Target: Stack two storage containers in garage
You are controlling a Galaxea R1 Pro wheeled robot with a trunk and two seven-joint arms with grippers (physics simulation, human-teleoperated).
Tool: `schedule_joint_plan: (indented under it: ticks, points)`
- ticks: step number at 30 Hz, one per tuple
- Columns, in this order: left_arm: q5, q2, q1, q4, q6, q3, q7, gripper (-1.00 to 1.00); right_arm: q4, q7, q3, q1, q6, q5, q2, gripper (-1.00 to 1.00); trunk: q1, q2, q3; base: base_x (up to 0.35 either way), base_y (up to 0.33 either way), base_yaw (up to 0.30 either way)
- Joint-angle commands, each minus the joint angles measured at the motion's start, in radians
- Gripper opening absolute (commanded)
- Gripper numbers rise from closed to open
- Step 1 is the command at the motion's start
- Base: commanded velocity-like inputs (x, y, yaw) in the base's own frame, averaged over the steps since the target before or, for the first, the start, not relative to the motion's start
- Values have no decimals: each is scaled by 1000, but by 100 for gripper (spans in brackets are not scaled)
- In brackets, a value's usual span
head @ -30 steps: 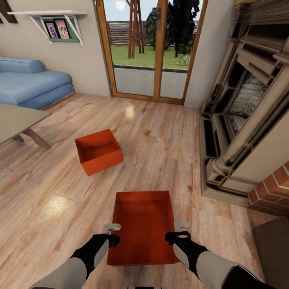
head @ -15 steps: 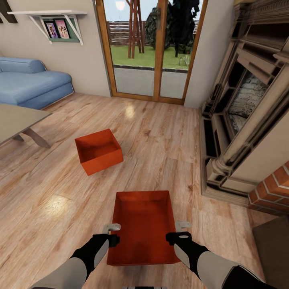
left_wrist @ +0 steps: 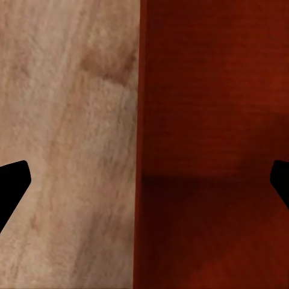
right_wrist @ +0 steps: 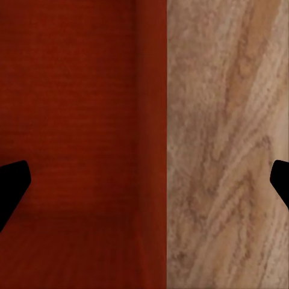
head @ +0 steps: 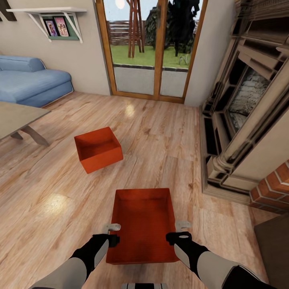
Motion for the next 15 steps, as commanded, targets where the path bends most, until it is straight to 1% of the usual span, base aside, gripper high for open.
schedule_joint_plan:
  ticks: [1,11,15]
  points:
    - [9,0,0,-2,5,-2,6,100,-2,-6,8,0,7,-4,0,100,0,0,-1,0,0,0]
    - [10,1,0,-2,5,0,5,100,-2,-6,8,0,7,-4,-2,100,0,0,-1,0,0,0]
    - [11,1,0,-2,5,0,2,100,-2,-6,8,0,7,-4,-2,100,15,-28,-13,0,0,0]
